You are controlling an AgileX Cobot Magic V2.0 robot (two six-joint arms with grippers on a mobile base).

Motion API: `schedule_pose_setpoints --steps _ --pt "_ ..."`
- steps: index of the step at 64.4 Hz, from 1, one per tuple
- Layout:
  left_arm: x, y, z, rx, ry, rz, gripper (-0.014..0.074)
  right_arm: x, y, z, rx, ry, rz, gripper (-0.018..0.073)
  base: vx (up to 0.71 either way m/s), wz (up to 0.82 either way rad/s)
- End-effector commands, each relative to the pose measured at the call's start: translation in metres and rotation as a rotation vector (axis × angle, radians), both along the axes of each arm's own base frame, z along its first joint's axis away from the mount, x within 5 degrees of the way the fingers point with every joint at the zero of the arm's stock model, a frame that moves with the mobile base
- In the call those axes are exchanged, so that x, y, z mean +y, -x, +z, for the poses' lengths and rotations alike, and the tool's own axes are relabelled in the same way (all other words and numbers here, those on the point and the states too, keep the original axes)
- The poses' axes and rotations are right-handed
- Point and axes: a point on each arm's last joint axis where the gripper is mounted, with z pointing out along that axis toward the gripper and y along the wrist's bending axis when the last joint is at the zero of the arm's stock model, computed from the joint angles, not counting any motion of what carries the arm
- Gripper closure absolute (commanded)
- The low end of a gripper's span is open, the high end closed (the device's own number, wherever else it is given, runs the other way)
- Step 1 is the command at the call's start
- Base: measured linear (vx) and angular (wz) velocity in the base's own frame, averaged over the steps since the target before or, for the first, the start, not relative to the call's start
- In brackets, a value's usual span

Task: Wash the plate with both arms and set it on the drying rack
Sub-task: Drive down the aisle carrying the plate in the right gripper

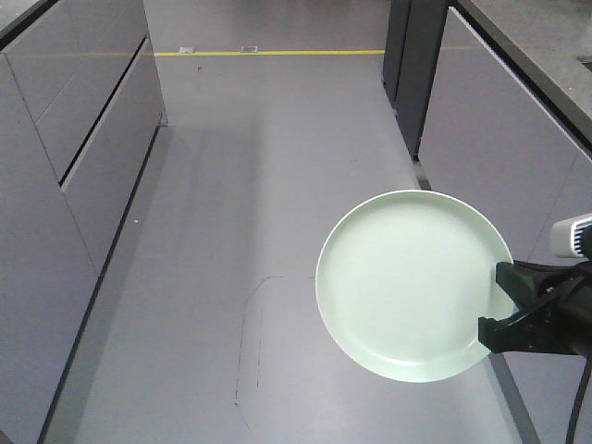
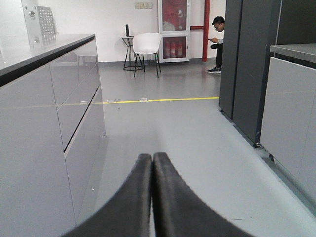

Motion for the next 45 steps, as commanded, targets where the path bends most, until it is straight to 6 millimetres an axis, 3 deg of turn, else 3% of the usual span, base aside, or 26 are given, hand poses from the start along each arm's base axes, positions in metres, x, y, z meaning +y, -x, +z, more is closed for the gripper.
schedule_pose_setpoints --steps 1,45 --pt "0.0005 0.0007 0.0023 -0.073 0.004 0.006 0.0602 -0.0001 -0.0034 0.0177 -0.112 -0.026 -0.006 0.0567 0.11 0.0" --pt "0.0005 0.0007 0.0023 -0.073 0.004 0.006 0.0602 -0.0001 -0.0035 0.0179 -0.113 -0.027 -0.007 0.0567 0.12 0.0"
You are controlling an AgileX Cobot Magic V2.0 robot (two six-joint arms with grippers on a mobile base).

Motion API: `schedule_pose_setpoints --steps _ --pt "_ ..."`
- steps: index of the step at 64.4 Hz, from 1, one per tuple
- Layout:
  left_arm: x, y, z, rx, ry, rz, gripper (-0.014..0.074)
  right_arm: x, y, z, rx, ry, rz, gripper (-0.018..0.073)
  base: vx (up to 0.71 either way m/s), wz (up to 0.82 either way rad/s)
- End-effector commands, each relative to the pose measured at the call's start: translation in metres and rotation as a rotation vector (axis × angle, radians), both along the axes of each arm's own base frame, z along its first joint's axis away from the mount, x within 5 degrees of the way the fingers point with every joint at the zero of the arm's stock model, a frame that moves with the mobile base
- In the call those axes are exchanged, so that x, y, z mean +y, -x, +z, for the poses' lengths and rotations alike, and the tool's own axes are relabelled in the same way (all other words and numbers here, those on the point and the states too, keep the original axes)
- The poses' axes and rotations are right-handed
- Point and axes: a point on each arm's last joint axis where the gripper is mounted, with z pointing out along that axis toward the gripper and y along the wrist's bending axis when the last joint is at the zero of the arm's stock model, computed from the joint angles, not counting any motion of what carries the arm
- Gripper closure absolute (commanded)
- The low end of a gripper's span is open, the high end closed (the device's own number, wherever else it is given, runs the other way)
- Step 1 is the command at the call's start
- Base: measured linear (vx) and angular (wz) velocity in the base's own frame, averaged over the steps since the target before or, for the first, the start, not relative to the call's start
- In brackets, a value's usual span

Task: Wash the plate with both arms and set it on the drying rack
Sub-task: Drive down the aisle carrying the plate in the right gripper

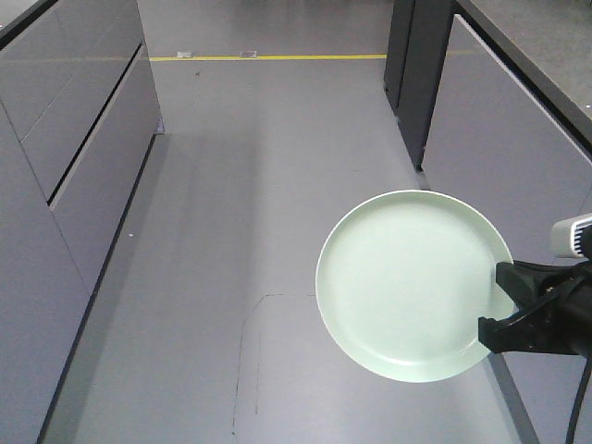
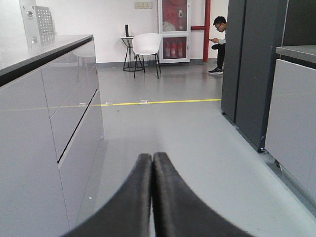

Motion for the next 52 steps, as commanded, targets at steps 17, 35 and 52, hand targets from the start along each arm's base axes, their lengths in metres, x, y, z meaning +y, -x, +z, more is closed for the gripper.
schedule_pose_setpoints --steps 17,35,52 --pt "0.0005 0.0007 0.0023 -0.073 0.004 0.006 0.0602 -0.0001 -0.0035 0.0179 -0.113 -0.027 -0.007 0.0567 0.12 0.0" --pt "0.0005 0.0007 0.0023 -0.073 0.004 0.006 0.0602 -0.0001 -0.0035 0.0179 -0.113 -0.027 -0.007 0.0567 0.12 -0.01" --pt "0.0005 0.0007 0.0023 -0.073 0.004 0.006 0.0602 -0.0001 -0.0035 0.0178 -0.113 -0.026 -0.007 0.0567 0.12 -0.01"
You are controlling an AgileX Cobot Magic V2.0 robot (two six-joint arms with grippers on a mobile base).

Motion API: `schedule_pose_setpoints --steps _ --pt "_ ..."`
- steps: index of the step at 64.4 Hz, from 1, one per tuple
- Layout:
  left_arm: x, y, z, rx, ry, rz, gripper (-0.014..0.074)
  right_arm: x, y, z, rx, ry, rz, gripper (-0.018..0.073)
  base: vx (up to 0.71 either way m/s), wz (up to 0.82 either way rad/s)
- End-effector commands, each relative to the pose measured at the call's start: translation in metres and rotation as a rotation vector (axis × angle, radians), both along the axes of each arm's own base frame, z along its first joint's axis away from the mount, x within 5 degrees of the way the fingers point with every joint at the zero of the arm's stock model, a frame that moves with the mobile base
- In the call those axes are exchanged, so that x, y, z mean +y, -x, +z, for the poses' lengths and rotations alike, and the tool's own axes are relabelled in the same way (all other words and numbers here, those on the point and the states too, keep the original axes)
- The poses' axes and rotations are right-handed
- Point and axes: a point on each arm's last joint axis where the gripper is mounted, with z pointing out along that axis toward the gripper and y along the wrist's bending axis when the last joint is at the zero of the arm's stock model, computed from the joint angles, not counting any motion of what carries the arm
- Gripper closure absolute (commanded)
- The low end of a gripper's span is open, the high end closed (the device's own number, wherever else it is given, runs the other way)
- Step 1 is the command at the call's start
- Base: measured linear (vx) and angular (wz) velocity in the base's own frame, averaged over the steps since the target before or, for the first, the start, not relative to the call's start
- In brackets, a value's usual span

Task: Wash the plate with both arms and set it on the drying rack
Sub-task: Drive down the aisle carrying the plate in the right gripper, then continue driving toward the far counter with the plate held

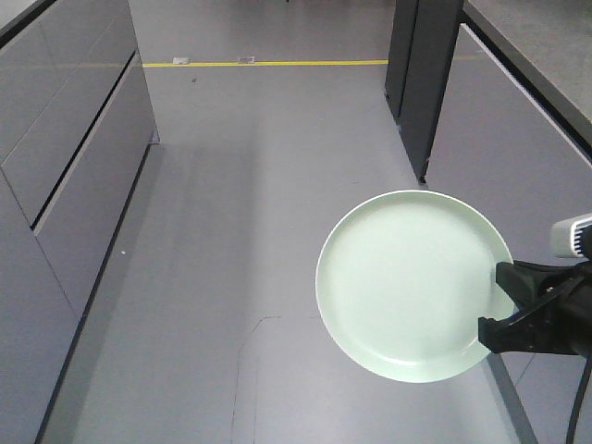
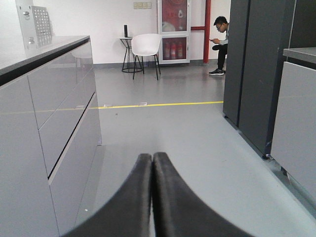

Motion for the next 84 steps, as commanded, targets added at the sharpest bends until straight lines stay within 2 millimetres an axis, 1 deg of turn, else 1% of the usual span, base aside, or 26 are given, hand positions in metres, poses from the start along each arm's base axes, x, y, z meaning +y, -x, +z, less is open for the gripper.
schedule_pose_setpoints --steps 1,84 --pt "0.0005 0.0007 0.0023 -0.073 0.004 0.006 0.0602 -0.0001 -0.0035 0.0178 -0.113 -0.026 -0.007 0.0567 0.12 -0.01" --pt "0.0005 0.0007 0.0023 -0.073 0.004 0.006 0.0602 -0.0001 -0.0035 0.0178 -0.113 -0.026 -0.007 0.0567 0.1 0.0"
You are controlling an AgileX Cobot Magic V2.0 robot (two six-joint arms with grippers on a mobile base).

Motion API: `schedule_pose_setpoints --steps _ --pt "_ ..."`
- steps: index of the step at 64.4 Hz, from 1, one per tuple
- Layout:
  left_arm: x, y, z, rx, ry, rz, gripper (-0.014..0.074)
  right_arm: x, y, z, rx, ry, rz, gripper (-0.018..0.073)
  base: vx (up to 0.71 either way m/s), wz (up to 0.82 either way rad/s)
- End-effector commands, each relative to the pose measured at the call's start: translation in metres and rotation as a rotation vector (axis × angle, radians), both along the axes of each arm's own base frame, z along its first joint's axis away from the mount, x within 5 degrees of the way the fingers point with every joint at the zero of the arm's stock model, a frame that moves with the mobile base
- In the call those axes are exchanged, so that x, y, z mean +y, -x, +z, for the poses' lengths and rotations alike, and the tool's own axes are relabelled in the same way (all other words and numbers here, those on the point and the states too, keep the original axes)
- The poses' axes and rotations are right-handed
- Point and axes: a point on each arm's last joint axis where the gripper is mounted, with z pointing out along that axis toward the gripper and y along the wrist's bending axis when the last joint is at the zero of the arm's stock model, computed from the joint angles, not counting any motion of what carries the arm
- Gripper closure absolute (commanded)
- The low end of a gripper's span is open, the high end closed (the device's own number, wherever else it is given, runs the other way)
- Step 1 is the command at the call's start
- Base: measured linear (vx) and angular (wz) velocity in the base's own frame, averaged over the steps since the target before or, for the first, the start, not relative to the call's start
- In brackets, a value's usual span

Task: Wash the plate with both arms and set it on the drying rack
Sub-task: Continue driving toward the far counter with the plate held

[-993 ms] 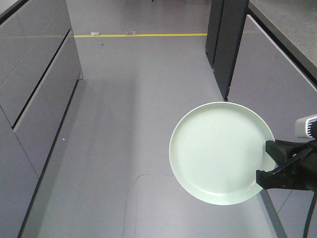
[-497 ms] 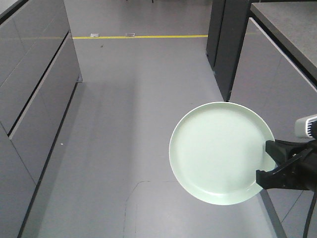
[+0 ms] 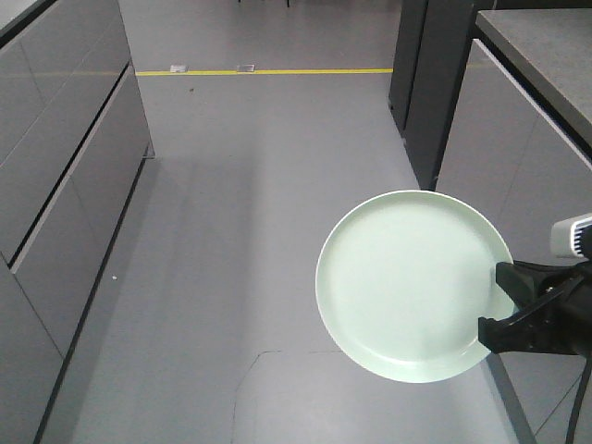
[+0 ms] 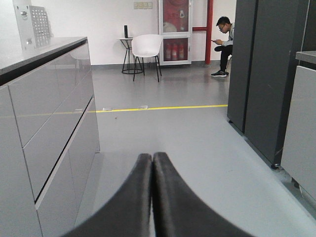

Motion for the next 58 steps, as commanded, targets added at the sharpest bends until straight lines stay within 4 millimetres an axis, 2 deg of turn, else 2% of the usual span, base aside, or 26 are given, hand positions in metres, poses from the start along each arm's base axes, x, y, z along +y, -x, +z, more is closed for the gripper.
schedule_pose_setpoints --steps 1,58 --pt "0.0005 0.0007 0.0023 -0.073 0.004 0.006 0.0602 -0.0001 -0.0035 0.0178 -0.113 -0.026 -0.007 0.0567 0.11 0.0" --pt "0.0005 0.0007 0.0023 -0.073 0.004 0.006 0.0602 -0.0001 -0.0034 0.0176 -0.11 -0.026 -0.006 0.0567 0.12 -0.03"
